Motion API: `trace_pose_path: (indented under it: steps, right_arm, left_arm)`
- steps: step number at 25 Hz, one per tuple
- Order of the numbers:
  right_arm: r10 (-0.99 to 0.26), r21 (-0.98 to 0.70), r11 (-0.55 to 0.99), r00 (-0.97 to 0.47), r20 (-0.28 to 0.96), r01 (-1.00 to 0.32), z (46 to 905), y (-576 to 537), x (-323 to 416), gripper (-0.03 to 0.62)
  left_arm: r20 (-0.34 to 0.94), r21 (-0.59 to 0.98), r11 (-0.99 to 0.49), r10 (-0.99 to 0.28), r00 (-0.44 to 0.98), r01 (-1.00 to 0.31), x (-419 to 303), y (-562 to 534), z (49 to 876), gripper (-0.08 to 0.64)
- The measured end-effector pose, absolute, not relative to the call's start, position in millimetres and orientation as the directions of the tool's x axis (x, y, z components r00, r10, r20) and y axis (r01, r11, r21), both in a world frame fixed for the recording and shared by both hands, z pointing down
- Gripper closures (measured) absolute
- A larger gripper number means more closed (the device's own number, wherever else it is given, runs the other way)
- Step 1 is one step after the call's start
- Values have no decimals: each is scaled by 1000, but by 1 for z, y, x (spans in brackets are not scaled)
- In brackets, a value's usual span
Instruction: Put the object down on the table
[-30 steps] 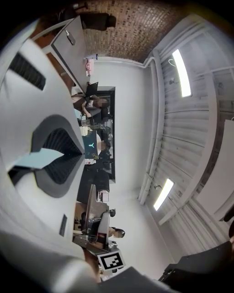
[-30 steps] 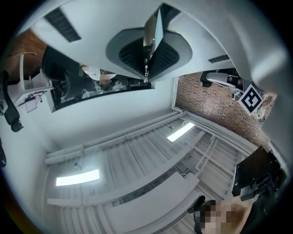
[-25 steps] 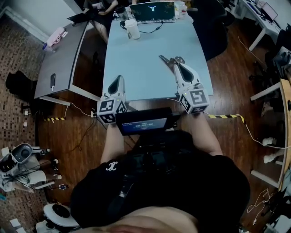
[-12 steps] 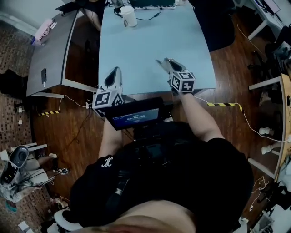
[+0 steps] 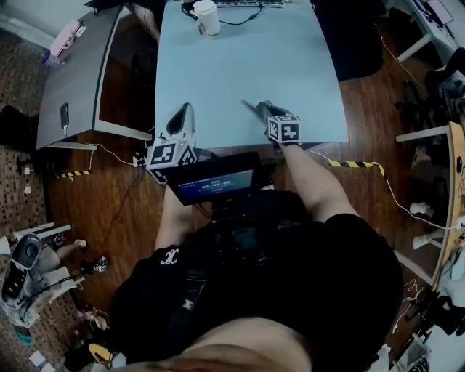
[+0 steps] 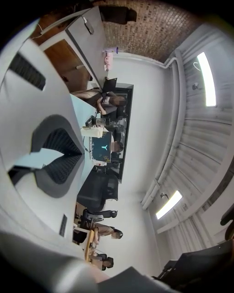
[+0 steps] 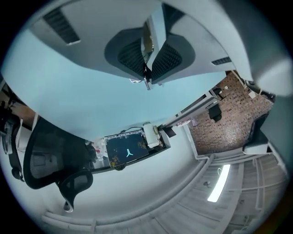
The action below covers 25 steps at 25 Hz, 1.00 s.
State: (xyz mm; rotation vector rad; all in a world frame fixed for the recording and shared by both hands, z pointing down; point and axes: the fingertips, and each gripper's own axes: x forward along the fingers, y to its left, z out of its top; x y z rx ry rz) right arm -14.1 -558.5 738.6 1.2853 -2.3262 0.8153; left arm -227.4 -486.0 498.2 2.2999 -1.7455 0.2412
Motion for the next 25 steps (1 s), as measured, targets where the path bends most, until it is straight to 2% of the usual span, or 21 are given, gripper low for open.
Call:
trace_pose_path:
  steps: [2, 3, 6, 8, 13, 16, 21, 25]
  right_arm:
    - [-637, -279, 426, -504, 583, -861, 745, -558, -11, 501]
    - [-627, -268, 440, -506, 592, -857, 747, -558, -12, 392]
    - [-612, -212, 496, -512, 603, -842, 747, -556, -13, 276]
    - [-636, -166, 524, -513, 576, -835, 736, -557, -9, 262]
    - [-726, -132, 562, -564, 395, -816, 659, -565, 0, 262]
    - [-789, -87, 569, -573, 222, -818, 587, -569, 15, 264]
    - [-842, 42, 517, -516, -156, -855, 440, -548, 57, 374]
    - [-824, 122, 457, -471, -314, -881, 370, -516, 85, 448]
  left_arm:
    - [274, 86, -267, -920, 281, -960, -225, -490, 496, 566]
    - [272, 82, -271, -920, 284, -959, -224, -492, 494, 566]
    - [268, 75, -281, -919, 291, -957, -220, -497, 490, 566]
    - [267, 71, -287, -917, 295, -955, -215, -498, 489, 566]
    - [253, 56, -290, -921, 295, -955, -203, -499, 480, 566]
    - [238, 39, -295, -925, 295, -955, -190, -499, 471, 566]
    - [188, 15, -296, -937, 293, -955, -167, -489, 449, 566]
    - [136, -7, -295, -947, 291, -955, -150, -477, 429, 566]
